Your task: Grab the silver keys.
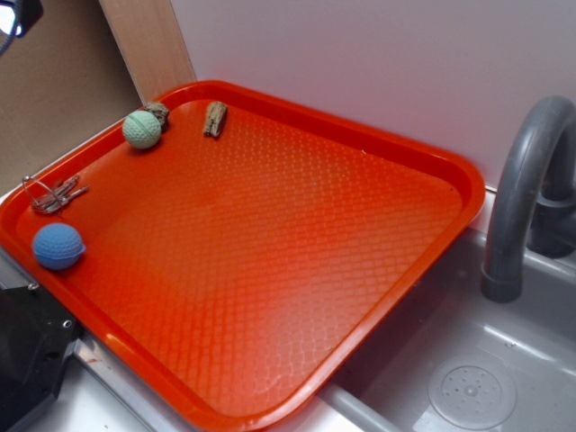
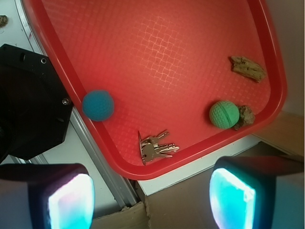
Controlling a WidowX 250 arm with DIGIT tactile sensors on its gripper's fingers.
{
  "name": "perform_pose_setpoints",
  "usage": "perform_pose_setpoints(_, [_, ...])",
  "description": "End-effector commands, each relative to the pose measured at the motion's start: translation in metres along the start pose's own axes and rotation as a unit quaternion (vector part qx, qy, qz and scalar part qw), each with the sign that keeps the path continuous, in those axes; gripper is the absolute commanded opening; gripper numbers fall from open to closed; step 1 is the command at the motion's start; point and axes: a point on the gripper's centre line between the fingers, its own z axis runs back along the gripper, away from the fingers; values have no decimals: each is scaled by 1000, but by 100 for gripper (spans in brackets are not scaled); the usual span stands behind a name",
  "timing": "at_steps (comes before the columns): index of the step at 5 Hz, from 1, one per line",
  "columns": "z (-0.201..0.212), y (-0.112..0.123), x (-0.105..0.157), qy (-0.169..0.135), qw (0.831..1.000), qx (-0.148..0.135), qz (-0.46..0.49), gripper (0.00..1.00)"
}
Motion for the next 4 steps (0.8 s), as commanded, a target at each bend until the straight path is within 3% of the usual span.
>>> perform_pose_setpoints(1, [-35,12,-5,9,999,36,-37,100])
perform_pose_setpoints(2, [-76,17,-19,22,996,42,-69,100])
perform_pose_setpoints(3, [-81,18,-32,18,996,42,-83,100])
perform_pose_setpoints(4, [-94,16,-24,27,994,11,-107,100])
